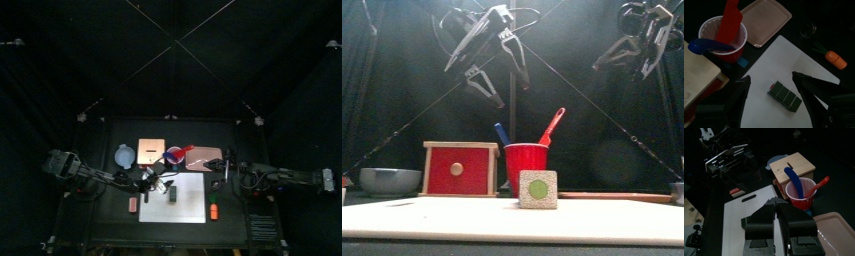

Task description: Cut sushi roll

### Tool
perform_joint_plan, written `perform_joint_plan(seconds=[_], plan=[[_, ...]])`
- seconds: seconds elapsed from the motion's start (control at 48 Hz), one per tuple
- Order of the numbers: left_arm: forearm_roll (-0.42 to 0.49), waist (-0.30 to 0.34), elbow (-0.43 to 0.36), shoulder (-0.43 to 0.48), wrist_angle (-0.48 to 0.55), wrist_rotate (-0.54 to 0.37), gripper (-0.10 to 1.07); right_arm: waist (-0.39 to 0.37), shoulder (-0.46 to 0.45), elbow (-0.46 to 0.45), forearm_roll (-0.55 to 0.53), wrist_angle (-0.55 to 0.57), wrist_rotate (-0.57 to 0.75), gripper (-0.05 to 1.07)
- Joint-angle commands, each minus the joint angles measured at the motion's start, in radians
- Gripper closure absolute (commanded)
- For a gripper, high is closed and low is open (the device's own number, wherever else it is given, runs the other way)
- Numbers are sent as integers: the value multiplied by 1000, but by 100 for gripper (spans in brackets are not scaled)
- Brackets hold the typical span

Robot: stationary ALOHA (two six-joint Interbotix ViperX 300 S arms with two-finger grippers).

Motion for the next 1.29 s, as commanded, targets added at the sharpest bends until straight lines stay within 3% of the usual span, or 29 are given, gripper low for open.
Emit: perform_joint_plan(seconds=[0.0,0.208,0.396,0.542,0.771,0.958,1.104,1.271], plan=[[20,5,-12,-21,-3,-6,-1,-5,-3,-21,8,-12,2,101],[112,3,-2,-37,2,-31,-1,-52,0,-120,74,35,14,101],[264,5,49,-109,3,-89,-1,-155,57,-247,95,192,14,99],[350,11,124,-190,-5,-170,-1,-235,144,-339,118,328,15,90],[492,75,267,-322,-67,-308,-1,-359,268,-469,204,517,15,63],[569,172,337,-374,-219,-368,-1,-471,370,-531,285,626,9,35],[589,236,359,-377,-353,-371,-1,-491,459,-575,304,673,-3,14],[612,270,373,-377,-437,-367,-1,-486,594,-672,288,756,-14,5]])
